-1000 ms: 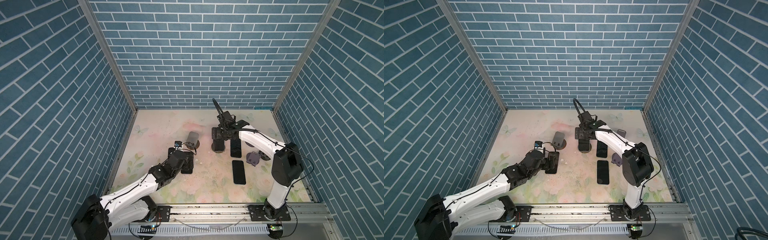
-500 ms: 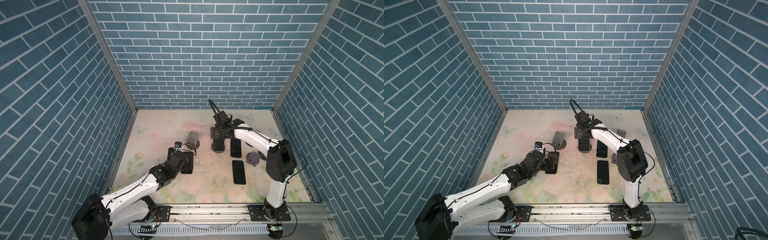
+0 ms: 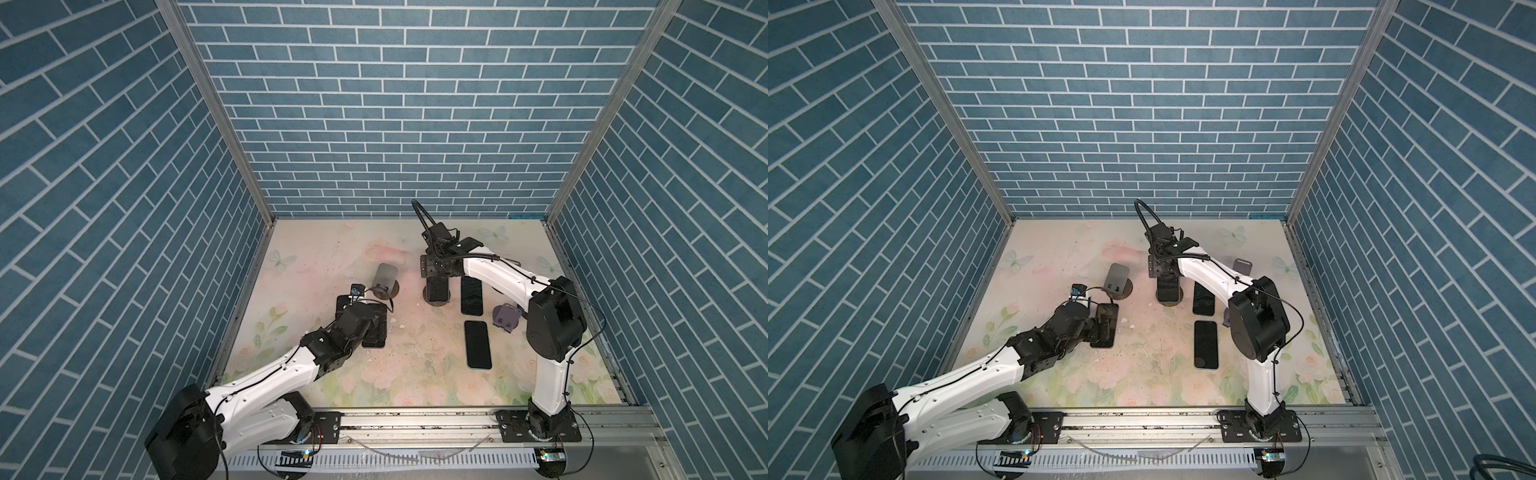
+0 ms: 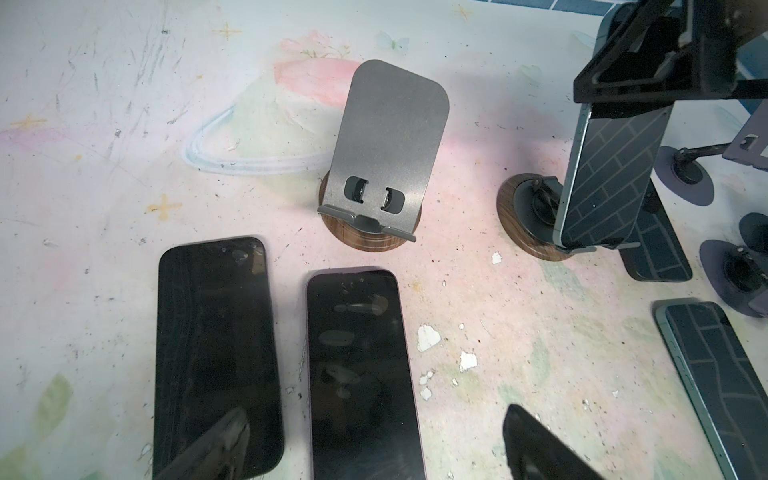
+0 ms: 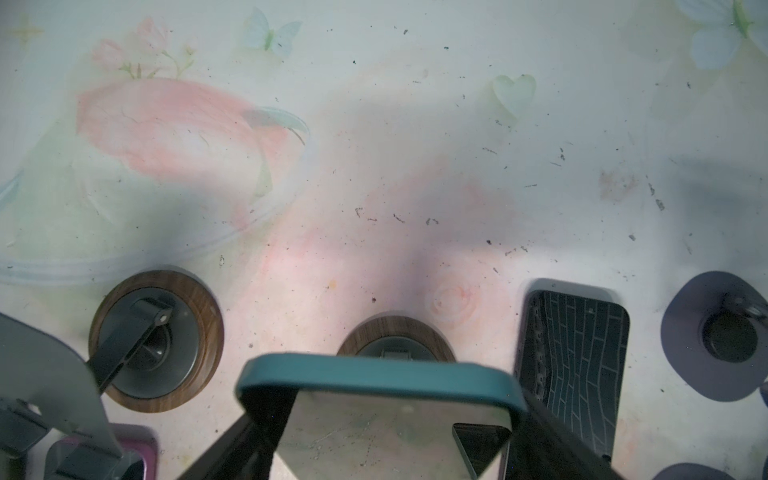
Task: Remove the phone from the phone stand
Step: 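Grip the teal-edged phone and lift it off its wooden-based stand with the right gripper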
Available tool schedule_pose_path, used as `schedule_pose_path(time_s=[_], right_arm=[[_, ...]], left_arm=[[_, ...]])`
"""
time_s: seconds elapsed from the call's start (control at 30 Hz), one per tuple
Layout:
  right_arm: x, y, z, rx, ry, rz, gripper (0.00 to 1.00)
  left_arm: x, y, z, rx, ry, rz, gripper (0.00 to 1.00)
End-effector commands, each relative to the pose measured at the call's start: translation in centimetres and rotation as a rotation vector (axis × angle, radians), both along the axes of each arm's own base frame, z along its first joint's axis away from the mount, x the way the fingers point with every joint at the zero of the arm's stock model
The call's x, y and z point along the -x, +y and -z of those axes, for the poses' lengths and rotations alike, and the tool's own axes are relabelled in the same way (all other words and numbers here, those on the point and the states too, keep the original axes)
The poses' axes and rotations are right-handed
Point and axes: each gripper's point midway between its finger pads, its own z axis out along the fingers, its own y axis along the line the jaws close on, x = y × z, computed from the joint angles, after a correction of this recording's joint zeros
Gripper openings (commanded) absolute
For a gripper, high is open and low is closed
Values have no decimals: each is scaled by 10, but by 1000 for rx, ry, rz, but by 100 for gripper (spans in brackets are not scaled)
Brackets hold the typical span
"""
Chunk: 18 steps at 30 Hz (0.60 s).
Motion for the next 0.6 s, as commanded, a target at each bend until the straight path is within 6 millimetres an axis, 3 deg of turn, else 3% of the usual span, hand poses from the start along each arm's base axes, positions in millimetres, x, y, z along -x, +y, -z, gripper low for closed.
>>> schedule_pose_path(time_s=[0.0, 0.3, 0.57], right_arm=[[-3, -1, -4, 21, -4, 25, 84], [-1, -1, -7, 17, -10, 22, 67], [-2, 1, -25, -13, -44, 3, 60]], left_arm=[[-2, 4, 1, -10, -15, -13, 96], [-4, 1, 2, -11, -10, -7, 96], [-7, -1, -2, -13, -16, -10, 96]])
